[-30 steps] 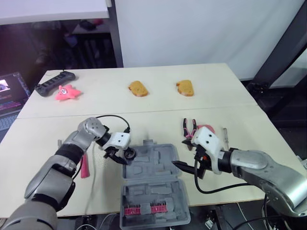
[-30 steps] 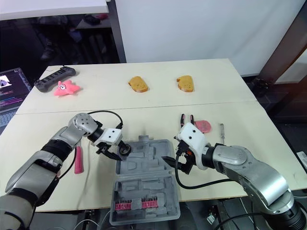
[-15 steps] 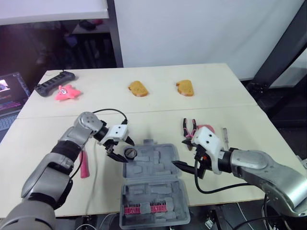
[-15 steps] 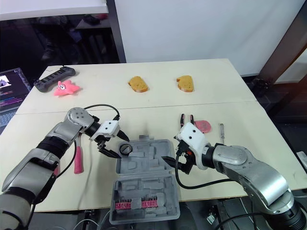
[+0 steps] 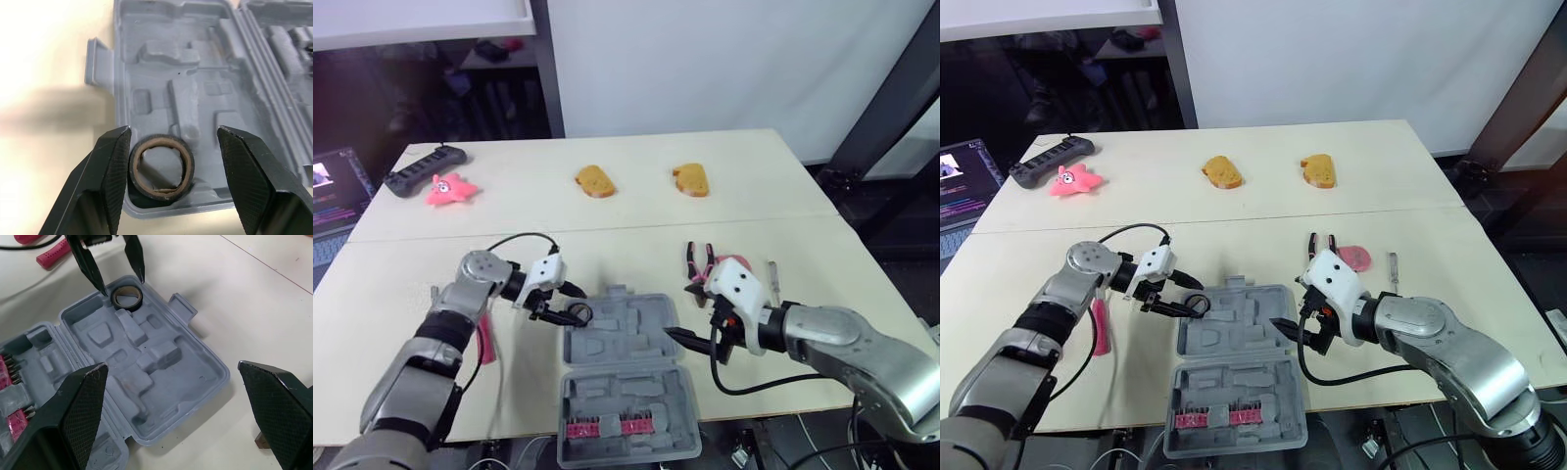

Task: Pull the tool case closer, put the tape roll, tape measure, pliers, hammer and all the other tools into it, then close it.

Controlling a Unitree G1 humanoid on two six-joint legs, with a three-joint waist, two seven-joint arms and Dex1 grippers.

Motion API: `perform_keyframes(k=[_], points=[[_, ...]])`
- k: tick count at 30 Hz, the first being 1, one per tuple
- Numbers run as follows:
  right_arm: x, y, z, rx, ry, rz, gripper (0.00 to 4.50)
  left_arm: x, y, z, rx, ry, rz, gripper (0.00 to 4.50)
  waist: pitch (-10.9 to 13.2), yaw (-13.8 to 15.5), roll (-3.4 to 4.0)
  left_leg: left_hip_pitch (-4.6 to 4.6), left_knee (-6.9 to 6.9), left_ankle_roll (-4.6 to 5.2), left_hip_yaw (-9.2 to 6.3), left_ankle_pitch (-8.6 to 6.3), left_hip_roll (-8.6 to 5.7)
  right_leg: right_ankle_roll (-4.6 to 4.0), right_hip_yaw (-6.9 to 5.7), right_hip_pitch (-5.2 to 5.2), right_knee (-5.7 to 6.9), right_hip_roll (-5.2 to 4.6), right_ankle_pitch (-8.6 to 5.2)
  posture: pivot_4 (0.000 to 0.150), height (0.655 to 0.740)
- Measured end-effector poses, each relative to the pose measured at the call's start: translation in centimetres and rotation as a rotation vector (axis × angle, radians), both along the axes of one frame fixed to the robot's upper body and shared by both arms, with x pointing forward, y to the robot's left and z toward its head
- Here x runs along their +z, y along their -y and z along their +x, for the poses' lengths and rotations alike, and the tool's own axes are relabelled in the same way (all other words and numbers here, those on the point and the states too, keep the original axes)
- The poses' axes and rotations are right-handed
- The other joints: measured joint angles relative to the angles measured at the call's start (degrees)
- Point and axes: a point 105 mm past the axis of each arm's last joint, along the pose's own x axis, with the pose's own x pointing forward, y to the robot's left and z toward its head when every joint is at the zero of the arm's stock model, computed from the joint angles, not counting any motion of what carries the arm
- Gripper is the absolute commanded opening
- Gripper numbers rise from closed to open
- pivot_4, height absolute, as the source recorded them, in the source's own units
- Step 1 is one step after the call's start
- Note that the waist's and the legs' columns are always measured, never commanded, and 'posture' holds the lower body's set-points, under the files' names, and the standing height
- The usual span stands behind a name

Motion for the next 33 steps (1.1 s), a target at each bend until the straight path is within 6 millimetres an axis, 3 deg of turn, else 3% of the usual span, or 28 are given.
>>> perform_keyframes(k=[4,7,17,33], points=[[0.0,0.0,0.0,-0.001,0.002,-0.001,4.50,-0.2,0.1,-0.1,0.051,0.027,-0.046,2.79,0.0,0.0,0.00,0.00,0.00,0.00,0.01,0.00,0.00,0.00,0.00,0.00,-0.01,-0.02,0.00,0.150,0.7400],[0.0,0.0,0.0,-0.002,0.003,-0.002,4.50,-0.5,0.3,-0.2,0.075,0.027,-0.074,1.98,0.0,0.0,0.00,0.00,0.00,0.00,0.01,0.00,0.00,0.00,0.00,0.00,0.00,-0.02,0.00,0.150,0.7400],[0.0,0.1,0.1,-0.004,0.004,-0.003,4.50,-0.5,0.5,-0.1,0.098,0.057,-0.077,1.98,0.0,0.0,0.00,0.00,0.00,0.00,0.01,0.00,0.00,0.00,0.00,0.00,0.00,-0.01,0.00,0.150,0.7400],[-0.2,0.4,0.4,-0.022,0.003,-0.008,4.50,-2.4,0.3,0.0,0.100,0.124,-0.034,1.98,-0.1,0.1,0.09,0.07,0.00,0.00,0.02,0.00,-0.01,0.00,0.00,0.06,0.00,-0.02,0.00,0.150,0.7400]])
